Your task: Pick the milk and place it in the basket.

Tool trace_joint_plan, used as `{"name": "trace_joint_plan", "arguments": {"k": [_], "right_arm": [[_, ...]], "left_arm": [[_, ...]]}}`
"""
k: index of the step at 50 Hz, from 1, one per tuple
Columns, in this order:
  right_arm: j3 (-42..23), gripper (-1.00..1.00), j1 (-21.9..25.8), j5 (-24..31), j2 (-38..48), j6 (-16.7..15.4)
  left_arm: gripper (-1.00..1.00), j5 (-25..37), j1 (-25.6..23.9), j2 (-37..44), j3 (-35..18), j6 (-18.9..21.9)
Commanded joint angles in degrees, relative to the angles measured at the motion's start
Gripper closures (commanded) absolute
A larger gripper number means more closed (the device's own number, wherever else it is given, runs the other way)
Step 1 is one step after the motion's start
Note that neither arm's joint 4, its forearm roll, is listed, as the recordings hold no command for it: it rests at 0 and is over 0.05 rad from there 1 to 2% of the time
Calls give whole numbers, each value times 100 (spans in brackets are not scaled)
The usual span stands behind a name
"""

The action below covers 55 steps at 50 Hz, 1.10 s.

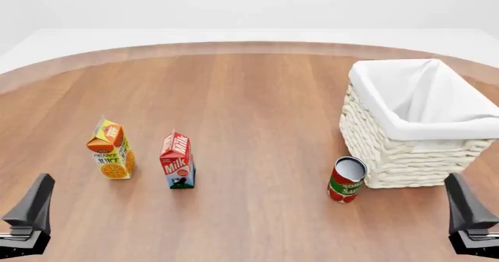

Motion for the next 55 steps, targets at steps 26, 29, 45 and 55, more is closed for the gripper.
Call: {"name": "trace_joint_plan", "arguments": {"k": [26,29,45,55], "right_arm": [[-19,-100,581,-174,351,-474],[-156,-100,668,-476,801,-469],[-612,-100,1125,-1453,2393,-552],[-1223,-100,1558,-1634,3146,-557]], "left_arm": [[-100,0,0,0,0,0],[-100,0,0,0,0,0],[-100,0,0,0,0,0],[-100,0,0,0,0,0]]}}
